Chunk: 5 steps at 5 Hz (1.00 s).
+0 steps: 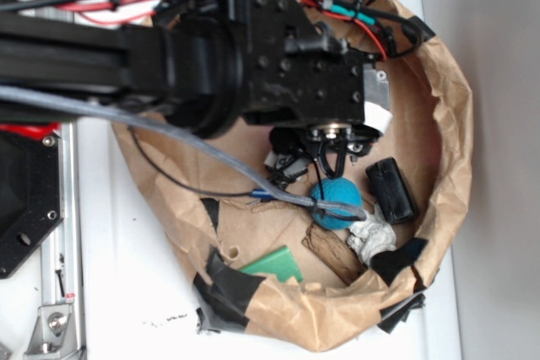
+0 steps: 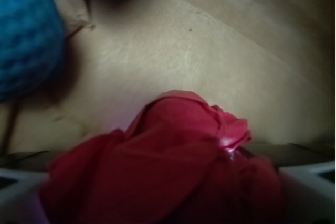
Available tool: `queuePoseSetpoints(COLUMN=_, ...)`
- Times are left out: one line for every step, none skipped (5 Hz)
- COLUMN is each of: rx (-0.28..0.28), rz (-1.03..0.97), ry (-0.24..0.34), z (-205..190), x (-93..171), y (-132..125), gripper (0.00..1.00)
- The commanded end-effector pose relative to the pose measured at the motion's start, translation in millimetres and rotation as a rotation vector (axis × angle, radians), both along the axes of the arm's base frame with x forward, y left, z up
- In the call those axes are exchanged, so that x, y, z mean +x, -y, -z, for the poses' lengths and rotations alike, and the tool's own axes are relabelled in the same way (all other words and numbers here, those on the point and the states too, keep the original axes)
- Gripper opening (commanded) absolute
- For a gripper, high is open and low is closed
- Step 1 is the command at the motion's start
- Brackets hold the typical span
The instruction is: Grab the red paper.
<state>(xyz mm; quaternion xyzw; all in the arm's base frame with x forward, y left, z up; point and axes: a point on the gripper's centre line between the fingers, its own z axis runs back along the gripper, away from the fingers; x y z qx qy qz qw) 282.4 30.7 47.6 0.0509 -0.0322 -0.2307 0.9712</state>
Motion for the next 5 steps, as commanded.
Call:
queuePoseSetpoints(rx=-0.128, rz=-0.214, ry=0.203, z=-119, x=2, y=12, gripper=0.00)
queuePoseSetpoints(rx=-0.049, rz=-0.261, ry=0.071, z=-146, x=-1, y=18, gripper=0.00)
queuePoseSetpoints(rx=-0.036, rz=-0.393, ry=0.020, z=-156, x=-10, y=20, gripper=0.00)
queuePoseSetpoints(rx=-0.155, rz=-0.628, ry=0.098, z=-154, x=-22, y=20, gripper=0.00)
queuePoseSetpoints(rx=-0.148, rz=-0.687, ry=0.063, z=-145, x=-23, y=16, gripper=0.00)
